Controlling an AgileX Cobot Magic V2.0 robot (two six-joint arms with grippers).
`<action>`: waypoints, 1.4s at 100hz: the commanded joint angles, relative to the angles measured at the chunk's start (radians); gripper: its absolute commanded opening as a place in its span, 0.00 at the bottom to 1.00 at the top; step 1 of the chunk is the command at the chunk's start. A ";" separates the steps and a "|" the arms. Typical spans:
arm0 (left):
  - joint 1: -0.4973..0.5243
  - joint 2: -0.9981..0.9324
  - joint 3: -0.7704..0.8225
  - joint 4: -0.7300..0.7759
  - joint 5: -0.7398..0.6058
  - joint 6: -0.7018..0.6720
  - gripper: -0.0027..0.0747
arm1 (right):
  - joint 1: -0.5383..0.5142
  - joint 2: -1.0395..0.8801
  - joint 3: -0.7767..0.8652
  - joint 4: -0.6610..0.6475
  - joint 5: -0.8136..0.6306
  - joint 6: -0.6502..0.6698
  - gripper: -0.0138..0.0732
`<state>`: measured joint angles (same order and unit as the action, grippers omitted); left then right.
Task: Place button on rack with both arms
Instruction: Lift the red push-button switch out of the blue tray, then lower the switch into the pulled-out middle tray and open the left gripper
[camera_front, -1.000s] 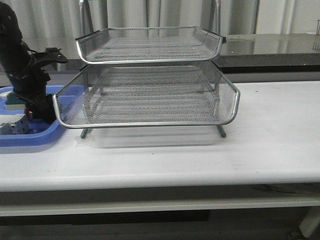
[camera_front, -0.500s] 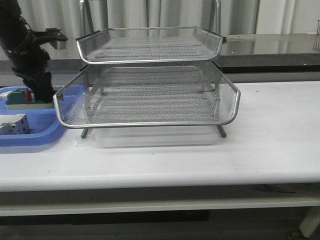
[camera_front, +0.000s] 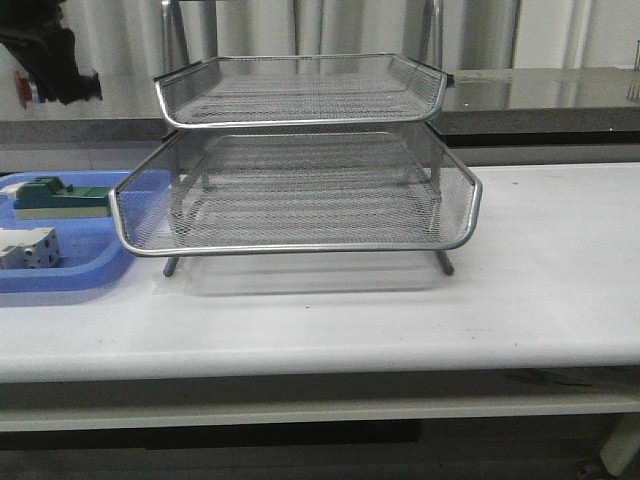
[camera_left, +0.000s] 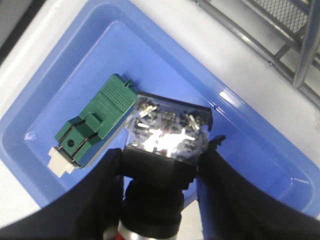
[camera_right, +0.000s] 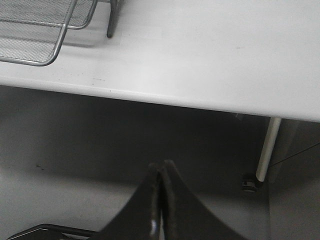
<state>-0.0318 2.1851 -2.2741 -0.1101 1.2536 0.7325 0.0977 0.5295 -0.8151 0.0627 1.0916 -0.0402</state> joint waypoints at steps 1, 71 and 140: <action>-0.008 -0.126 -0.011 -0.009 0.014 -0.027 0.01 | -0.004 0.006 -0.024 -0.011 -0.051 0.000 0.08; -0.367 -0.548 0.485 -0.023 0.012 -0.046 0.01 | -0.004 0.006 -0.024 -0.011 -0.051 0.000 0.08; -0.603 -0.283 0.499 -0.010 -0.196 -0.046 0.01 | -0.004 0.006 -0.024 -0.011 -0.051 0.000 0.08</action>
<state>-0.6279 1.9409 -1.7475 -0.1155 1.1338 0.6960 0.0977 0.5295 -0.8151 0.0627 1.0916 -0.0402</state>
